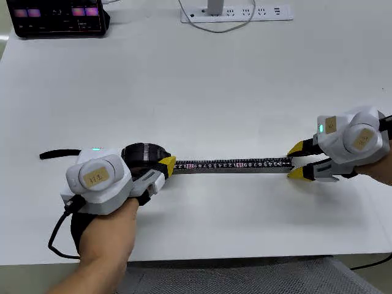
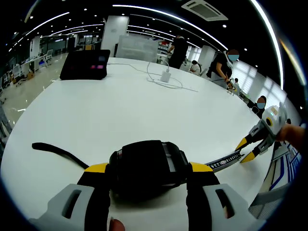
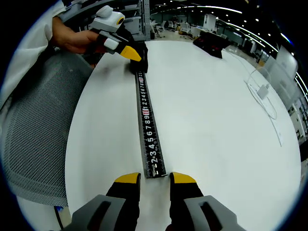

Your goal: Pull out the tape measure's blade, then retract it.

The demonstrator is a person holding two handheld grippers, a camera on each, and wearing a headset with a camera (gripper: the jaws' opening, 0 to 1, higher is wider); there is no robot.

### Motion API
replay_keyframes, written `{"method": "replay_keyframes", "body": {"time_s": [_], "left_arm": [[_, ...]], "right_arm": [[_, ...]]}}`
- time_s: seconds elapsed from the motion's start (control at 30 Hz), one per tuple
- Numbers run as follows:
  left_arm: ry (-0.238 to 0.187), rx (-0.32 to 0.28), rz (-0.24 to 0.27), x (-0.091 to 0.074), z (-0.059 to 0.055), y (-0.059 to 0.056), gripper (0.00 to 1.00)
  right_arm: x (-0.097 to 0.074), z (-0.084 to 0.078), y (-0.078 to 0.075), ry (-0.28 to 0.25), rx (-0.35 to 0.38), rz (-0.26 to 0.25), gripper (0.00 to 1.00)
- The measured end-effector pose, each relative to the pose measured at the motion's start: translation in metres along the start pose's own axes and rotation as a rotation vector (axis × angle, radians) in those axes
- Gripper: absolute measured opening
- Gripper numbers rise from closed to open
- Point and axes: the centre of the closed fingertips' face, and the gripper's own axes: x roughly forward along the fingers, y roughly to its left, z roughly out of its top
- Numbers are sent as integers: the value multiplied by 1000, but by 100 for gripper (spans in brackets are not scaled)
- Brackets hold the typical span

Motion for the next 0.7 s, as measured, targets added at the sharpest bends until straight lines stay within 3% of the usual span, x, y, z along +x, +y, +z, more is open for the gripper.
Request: {"method": "replay_keyframes", "body": {"time_s": [0.7], "left_arm": [[14,8,2,1,-1,1,60]], "right_arm": [[1,1,-2,2,-28,3,12]]}}
